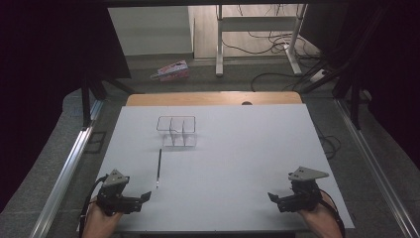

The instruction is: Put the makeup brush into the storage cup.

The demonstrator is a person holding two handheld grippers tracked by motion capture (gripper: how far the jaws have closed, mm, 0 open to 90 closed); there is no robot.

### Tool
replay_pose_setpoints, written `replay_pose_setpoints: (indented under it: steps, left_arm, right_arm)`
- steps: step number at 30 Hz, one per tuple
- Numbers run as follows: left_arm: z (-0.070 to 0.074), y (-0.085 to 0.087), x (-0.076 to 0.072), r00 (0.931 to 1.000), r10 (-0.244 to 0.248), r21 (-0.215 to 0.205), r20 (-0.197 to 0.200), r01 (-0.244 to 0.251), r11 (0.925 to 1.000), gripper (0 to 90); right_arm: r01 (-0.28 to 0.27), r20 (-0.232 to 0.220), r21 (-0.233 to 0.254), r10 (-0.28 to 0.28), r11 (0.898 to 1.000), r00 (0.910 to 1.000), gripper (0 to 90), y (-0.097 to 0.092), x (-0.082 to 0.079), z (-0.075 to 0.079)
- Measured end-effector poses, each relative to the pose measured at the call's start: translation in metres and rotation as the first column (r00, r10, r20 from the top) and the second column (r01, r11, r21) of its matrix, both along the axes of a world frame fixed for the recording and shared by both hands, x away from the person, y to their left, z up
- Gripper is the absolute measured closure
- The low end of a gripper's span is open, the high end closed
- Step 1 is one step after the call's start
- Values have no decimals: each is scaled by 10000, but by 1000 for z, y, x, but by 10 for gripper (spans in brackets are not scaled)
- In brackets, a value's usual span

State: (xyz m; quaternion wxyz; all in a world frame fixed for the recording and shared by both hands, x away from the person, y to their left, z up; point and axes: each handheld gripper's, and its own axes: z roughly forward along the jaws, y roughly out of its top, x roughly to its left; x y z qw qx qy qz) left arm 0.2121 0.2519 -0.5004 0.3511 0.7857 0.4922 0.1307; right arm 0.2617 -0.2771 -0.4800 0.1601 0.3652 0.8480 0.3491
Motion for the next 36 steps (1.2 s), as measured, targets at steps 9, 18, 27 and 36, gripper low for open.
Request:
replay_pose_setpoints:
  steps: [9,18,27,36]
  left_arm:
    - [-3,5,1,9993,166,-126,339,-162,9998,4]
    - [-6,10,3,9987,383,-419,338,-369,9984,12]
    - [-7,15,3,9975,410,-957,567,-354,9948,10]
    - [-2,20,5,9969,607,-684,497,-572,9960,13]
  right_arm:
    - [76,39,-202,-75,9998,10000,0,-6,3,-1]
    - [259,-409,-102,-263,9996,9988,0,-7,5,-4]
    - [97,-359,-31,-98,9999,9993,0,-5,5,-4]
    - [-71,-476,-116,65,9999,9988,0,-3,5,-5]
